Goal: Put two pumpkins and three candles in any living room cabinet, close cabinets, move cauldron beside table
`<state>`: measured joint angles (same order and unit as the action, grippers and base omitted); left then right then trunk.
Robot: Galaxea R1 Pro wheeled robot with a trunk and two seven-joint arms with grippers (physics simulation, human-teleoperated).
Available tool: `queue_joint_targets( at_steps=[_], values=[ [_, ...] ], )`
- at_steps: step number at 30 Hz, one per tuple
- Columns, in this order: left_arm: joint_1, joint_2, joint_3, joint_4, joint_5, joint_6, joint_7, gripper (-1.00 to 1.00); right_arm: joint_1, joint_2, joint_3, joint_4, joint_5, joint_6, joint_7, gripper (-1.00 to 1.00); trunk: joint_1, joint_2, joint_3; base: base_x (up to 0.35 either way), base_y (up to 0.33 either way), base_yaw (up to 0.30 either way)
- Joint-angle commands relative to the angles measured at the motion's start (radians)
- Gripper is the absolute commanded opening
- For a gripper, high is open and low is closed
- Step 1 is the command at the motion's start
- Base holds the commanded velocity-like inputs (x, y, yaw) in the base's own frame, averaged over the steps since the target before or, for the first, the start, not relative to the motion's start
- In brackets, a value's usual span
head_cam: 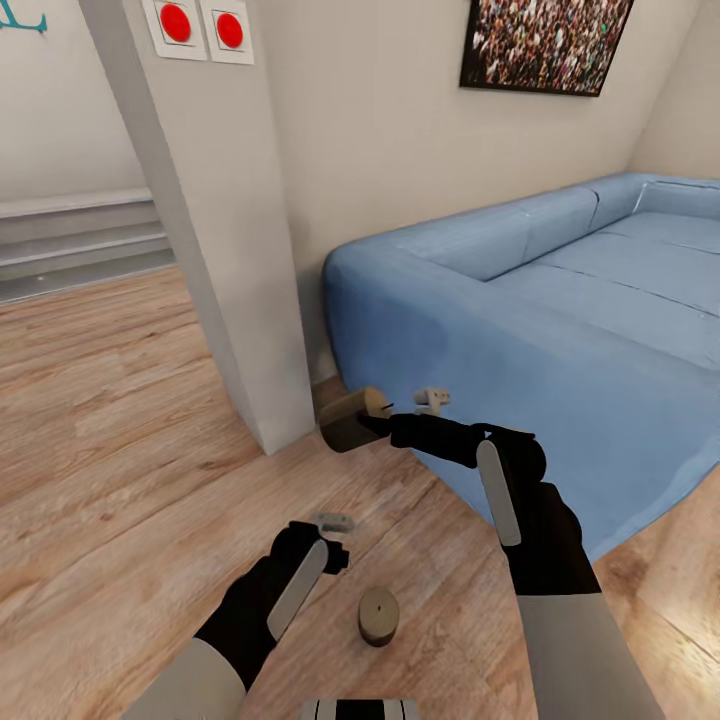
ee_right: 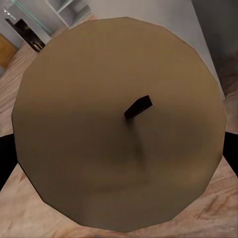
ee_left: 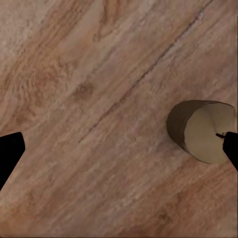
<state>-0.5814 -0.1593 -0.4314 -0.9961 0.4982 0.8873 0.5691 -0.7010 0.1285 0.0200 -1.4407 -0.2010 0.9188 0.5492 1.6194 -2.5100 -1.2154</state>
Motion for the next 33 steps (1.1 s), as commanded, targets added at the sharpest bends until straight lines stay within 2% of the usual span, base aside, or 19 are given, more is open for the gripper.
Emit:
queue_joint_targets(
  at_steps=[1, 4, 5, 8, 16, 21, 29, 31, 33],
  values=[
    [0.0, 0.0, 0.001, 0.006, 0.037, -0.012, 0.017, 1.0, 0.0, 0.0, 0.0, 0.0, -0.001, 0.0, 0.0, -1.0, 0.0, 0.0, 0.0, 0.0, 0.0, 0.0],
    [0.0, 0.001, 0.002, 0.022, 0.134, -0.032, 0.093, 1.0, 0.0, 0.003, 0.001, 0.0, -0.001, 0.0, 0.0, -1.0, 0.0, 0.0, 0.0, 0.0, 0.0, -0.011],
    [0.0, 0.001, 0.002, 0.025, 0.166, -0.036, 0.14, 1.0, 0.0, 0.004, 0.002, 0.0, -0.001, 0.0, 0.0, -1.0, 0.0, 0.0, 0.001, 0.0, 0.0, -0.101],
    [0.0, -0.001, 0.001, 0.026, 0.203, -0.04, 0.196, 1.0, 0.0, 0.005, 0.003, 0.0, 0.0, 0.0, 0.0, -1.0, 0.0, 0.0, 0.004, 0.0, 0.0, -0.165],
    [0.0, -0.002, 0.0, 0.021, 0.212, -0.042, 0.212, 1.0, 0.0, 0.005, 0.006, 0.0, 0.0, 0.0, -0.001, -1.0, 0.0, 0.0, 0.013, 0.0, 0.0, -0.201],
    [0.0, -0.002, -0.001, 0.02, 0.212, -0.099, 0.214, 1.0, 0.0, 0.005, 0.006, 0.0, 0.0, 0.0, -0.001, -1.0, 0.0, 0.0, 0.018, 0.0, 0.0, -0.175],
    [0.0, -0.002, -0.001, 0.027, 0.213, -0.106, 0.215, 1.0, 0.0, 0.005, 0.007, 0.001, -0.001, 0.001, 0.002, -1.0, 0.0, 0.0, 0.023, 0.0, 0.0, -0.111],
    [0.0, -0.002, -0.001, 0.029, 0.213, -0.106, 0.214, 1.0, 0.0, 0.004, 0.008, 0.002, -0.004, 0.001, 0.013, -1.0, 0.0, 0.0, 0.023, 0.0, 0.0, -0.017],
    [0.0, -0.002, -0.001, 0.03, 0.213, -0.105, 0.214, 1.0, 0.0, 0.002, 0.008, 0.002, -0.025, 0.002, 0.045, -1.0, 0.0, 0.0, 0.023, 0.0, 0.0, -0.004]
  ],
)
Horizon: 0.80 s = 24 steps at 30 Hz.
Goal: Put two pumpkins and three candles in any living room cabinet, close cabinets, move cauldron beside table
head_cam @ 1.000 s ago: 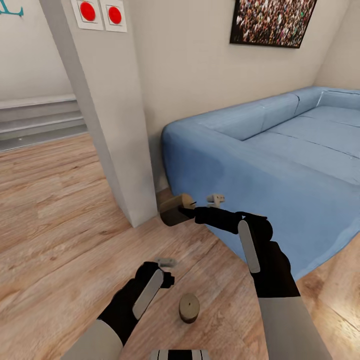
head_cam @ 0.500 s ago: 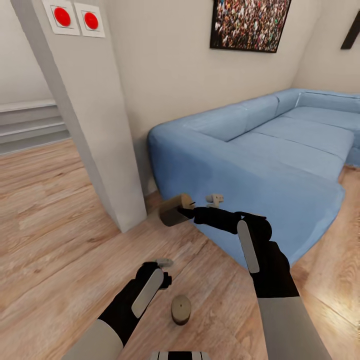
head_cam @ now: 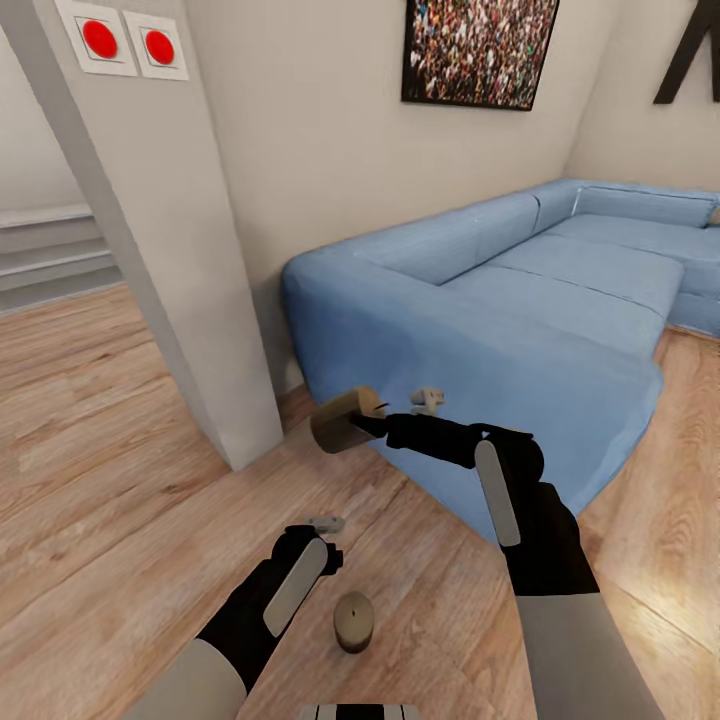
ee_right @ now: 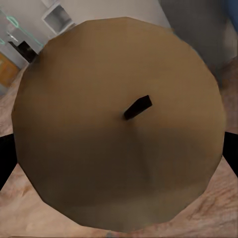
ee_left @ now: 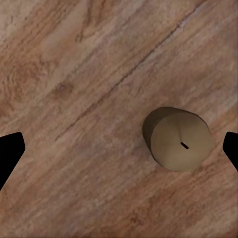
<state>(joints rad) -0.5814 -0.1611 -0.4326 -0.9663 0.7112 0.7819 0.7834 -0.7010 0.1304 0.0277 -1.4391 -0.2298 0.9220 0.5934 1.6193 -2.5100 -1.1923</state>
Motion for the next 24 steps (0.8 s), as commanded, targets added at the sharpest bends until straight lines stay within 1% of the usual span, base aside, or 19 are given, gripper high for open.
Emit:
queue_joint_targets(
  at_steps=[1, 2, 3, 6, 10, 14, 16, 18, 20, 21, 23, 24],
  values=[
    [0.0, 0.0, 0.0, 0.0, 0.0, 0.0, 0.0, 1.0, 0.0, -0.001, 0.0, 0.0, -0.007, 0.001, 0.013, -1.0, 0.0, 0.0, 0.0, 0.0, 0.0, -0.023],
    [0.0, 0.0, 0.0, 0.001, 0.0, 0.0, 0.0, 1.0, 0.0, -0.001, 0.0, 0.0, -0.012, 0.003, 0.018, -1.0, 0.0, 0.0, 0.0, 0.0, 0.0, -0.043],
    [0.0, 0.0, 0.0, 0.002, -0.001, 0.0, 0.0, 1.0, 0.0, -0.002, -0.001, 0.0, -0.026, 0.015, 0.028, -1.0, 0.0, 0.0, 0.0, 0.0, 0.0, -0.11],
    [0.0, 0.0, 0.0, 0.003, -0.002, 0.0, 0.001, 1.0, 0.0, -0.002, -0.001, 0.0, -0.04, 0.035, 0.036, -1.0, 0.0, 0.0, 0.002, 0.0, 0.0, -0.194],
    [0.0, 0.0, 0.001, 0.003, -0.001, 0.0, 0.027, 1.0, 0.0, 0.001, -0.002, 0.002, -0.044, 0.043, 0.038, -1.0, 0.0, 0.0, 0.005, 0.0, 0.0, -0.247],
    [0.0, 0.0, -0.001, 0.001, 0.006, -0.002, 0.033, 1.0, 0.0, 0.0, -0.002, 0.004, -0.045, 0.044, 0.039, -1.0, 0.0, 0.0, 0.008, 0.0, 0.0, -0.257],
    [0.001, 0.0, -0.003, 0.001, 0.007, -0.019, 0.033, 1.0, 0.0, 0.0, -0.002, 0.004, -0.045, 0.044, 0.039, -1.0, 0.0, 0.0, 0.01, 0.0, 0.0, -0.259],
    [0.002, 0.001, -0.005, 0.004, 0.007, -0.061, 0.031, 1.0, 0.0, 0.001, -0.002, 0.005, -0.045, 0.044, 0.039, -1.0, 0.0, 0.0, 0.011, 0.0, 0.0, -0.259],
    [0.003, 0.002, -0.011, 0.027, 0.006, -0.112, 0.029, 1.0, 0.0, 0.001, -0.002, 0.005, -0.045, 0.043, 0.039, -1.0, 0.0, 0.0, 0.013, 0.0, 0.0, -0.248],
    [0.003, 0.002, -0.032, 0.077, 0.006, -0.182, 0.028, 1.0, 0.0, 0.0, -0.002, 0.006, -0.045, 0.043, 0.039, -1.0, 0.0, 0.0, 0.013, 0.0, 0.0, -0.173],
    [0.003, 0.003, -0.068, 0.129, 0.006, -0.254, 0.026, 1.0, 0.0, 0.0, -0.002, 0.006, -0.045, 0.043, 0.039, -1.0, 0.0, 0.0, 0.013, 0.0, 0.0, -0.094],
    [0.003, 0.002, -0.098, 0.167, 0.006, -0.301, 0.024, 1.0, 0.0, 0.0, -0.001, 0.006, -0.045, 0.043, 0.039, -1.0, 0.0, 0.0, 0.013, 0.0, 0.0, -0.037]
  ],
)
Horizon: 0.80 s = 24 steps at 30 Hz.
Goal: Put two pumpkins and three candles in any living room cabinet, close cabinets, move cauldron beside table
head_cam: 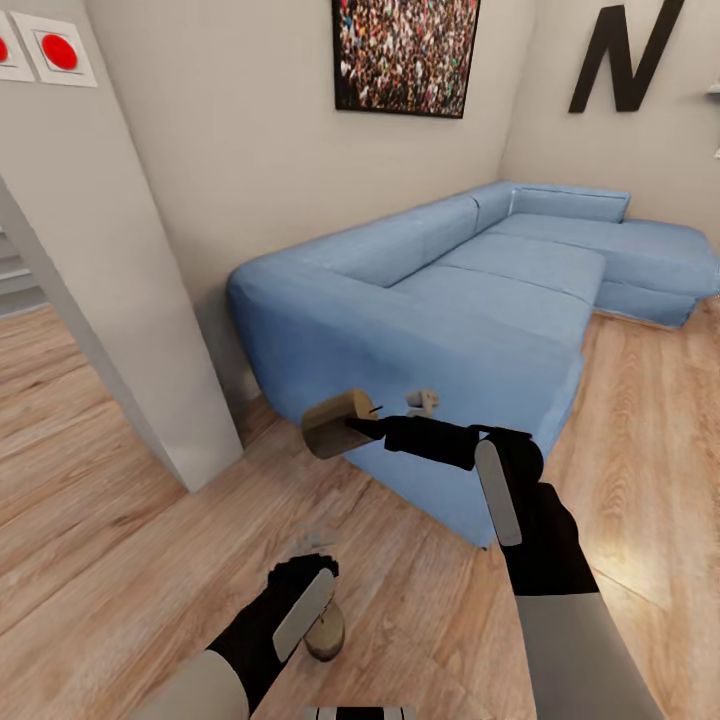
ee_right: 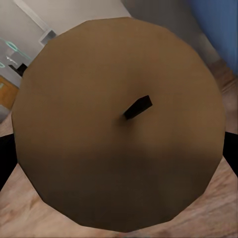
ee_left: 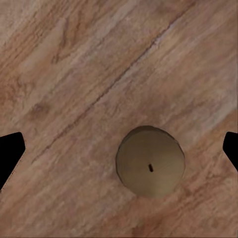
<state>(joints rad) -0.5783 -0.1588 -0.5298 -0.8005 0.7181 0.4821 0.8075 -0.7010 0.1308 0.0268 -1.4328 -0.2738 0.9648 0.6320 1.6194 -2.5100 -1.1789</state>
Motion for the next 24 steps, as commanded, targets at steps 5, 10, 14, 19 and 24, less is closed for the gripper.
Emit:
queue_joint_targets(
  at_steps=[5, 10, 14, 19, 24],
  values=[
    [0.0, -0.001, -0.054, 0.068, 0.001, -0.08, -0.019, 1.0, 0.0, 0.001, 0.001, 0.0, -0.001, 0.0, 0.0, -1.0, 0.0, 0.0, 0.0, 0.0, 0.0, -0.011],
    [0.001, -0.001, -0.062, 0.083, 0.037, -0.092, -0.025, 1.0, 0.0, 0.001, 0.001, 0.0, -0.001, 0.0, 0.0, -1.0, 0.0, 0.0, 0.0, 0.0, 0.0, -0.001],
    [0.001, -0.002, -0.1, 0.082, 0.048, -0.094, -0.076, 1.0, 0.0, -0.001, 0.001, -0.001, -0.001, 0.001, 0.0, -1.0, 0.0, 0.0, 0.0, 0.0, 0.0, 0.0],
    [0.001, -0.001, -0.132, 0.083, 0.05, -0.095, -0.121, 1.0, 0.0, 0.001, 0.001, -0.001, -0.001, 0.002, 0.0, -1.0, 0.0, 0.0, 0.0, 0.0, 0.0, 0.0],
    [0.001, -0.002, -0.14, 0.083, 0.05, -0.139, -0.126, 1.0, 0.0, 0.0, 0.001, -0.001, -0.001, 0.002, 0.0, -1.0, 0.0, 0.0, 0.0, 0.0, 0.0, 0.0]
  ],
)
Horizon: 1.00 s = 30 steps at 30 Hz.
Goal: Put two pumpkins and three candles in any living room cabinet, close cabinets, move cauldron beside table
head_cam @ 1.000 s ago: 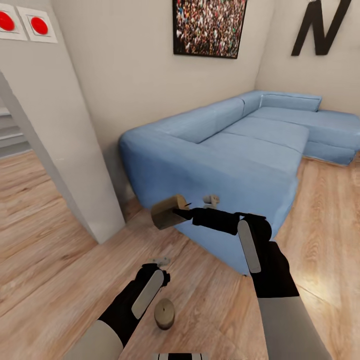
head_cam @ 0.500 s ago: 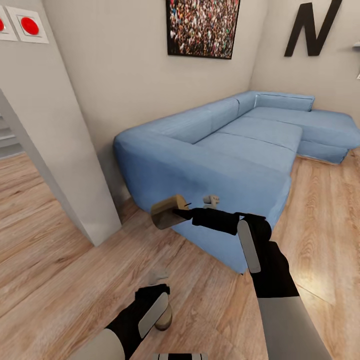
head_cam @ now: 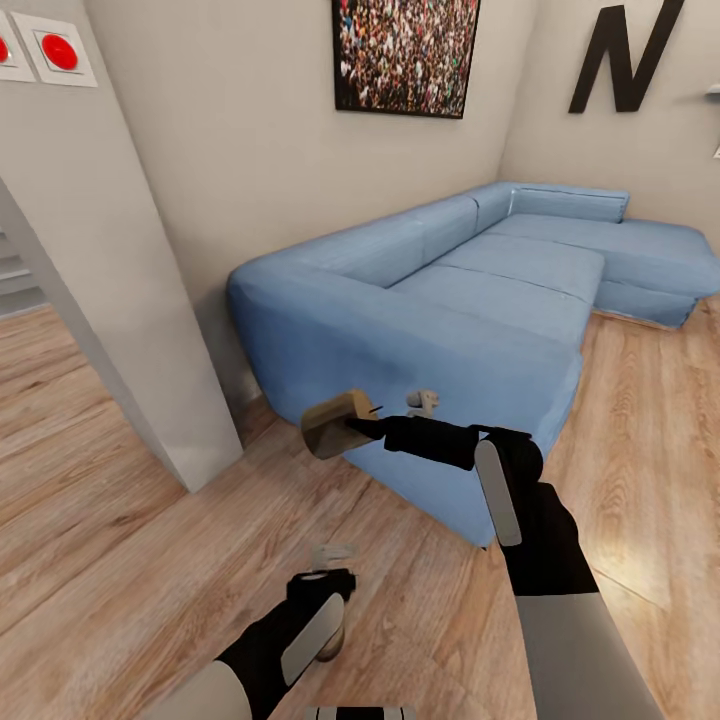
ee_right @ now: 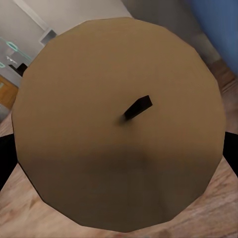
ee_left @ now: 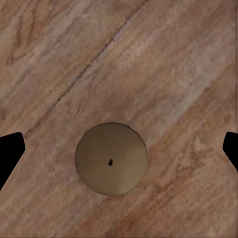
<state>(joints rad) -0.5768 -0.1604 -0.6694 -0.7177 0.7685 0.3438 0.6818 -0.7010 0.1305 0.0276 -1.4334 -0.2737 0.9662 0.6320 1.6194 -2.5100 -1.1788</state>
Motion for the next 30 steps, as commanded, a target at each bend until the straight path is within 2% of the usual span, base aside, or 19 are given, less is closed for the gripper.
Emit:
queue_joint_targets(
  at_steps=[1, 5, 9, 11, 23, 27, 30],
  values=[
    [0.0, 0.0, -0.007, 0.0, 0.0, -0.003, -0.002, 1.0, 0.0, 0.001, 0.0, 0.0, -0.001, 0.0, 0.0, -1.0, 0.0, 0.0, 0.0, 0.0, 0.0, 0.0],
    [0.0, 0.001, -0.066, -0.002, 0.0, -0.025, -0.034, 1.0, 0.0, 0.002, 0.001, 0.001, -0.001, 0.0, 0.0, -1.0, 0.0, 0.0, 0.0, 0.0, 0.0, 0.0],
    [0.0, 0.002, -0.092, -0.001, 0.0, -0.071, -0.043, 1.0, 0.0, 0.003, 0.001, 0.001, -0.001, 0.0, 0.0, -1.0, 0.0, 0.0, 0.0, 0.0, 0.0, 0.0],
    [0.0, 0.003, -0.096, -0.001, 0.0, -0.08, -0.045, 1.0, 0.0, 0.002, 0.002, 0.001, -0.001, 0.0, 0.0, -1.0, 0.0, 0.0, 0.0, 0.0, 0.0, 0.0],
    [0.0, 0.003, -0.099, -0.003, 0.0, -0.083, -0.045, 1.0, 0.0, 0.001, 0.002, -0.001, -0.001, 0.0, 0.0, -1.0, 0.005, -0.003, -0.046, 0.0, 0.0, 0.0],
    [0.0, 0.002, -0.099, -0.003, 0.0, -0.083, -0.045, 1.0, 0.0, 0.001, 0.002, -0.001, -0.001, 0.0, 0.0, -1.0, 0.005, -0.003, -0.046, 0.0, 0.0, 0.0],
    [0.0, 0.003, -0.099, -0.003, 0.0, -0.084, -0.045, 1.0, 0.0, 0.001, 0.002, -0.001, -0.001, 0.0, 0.0, -1.0, 0.007, -0.004, -0.058, 0.0, 0.0, 0.0]
  ],
)
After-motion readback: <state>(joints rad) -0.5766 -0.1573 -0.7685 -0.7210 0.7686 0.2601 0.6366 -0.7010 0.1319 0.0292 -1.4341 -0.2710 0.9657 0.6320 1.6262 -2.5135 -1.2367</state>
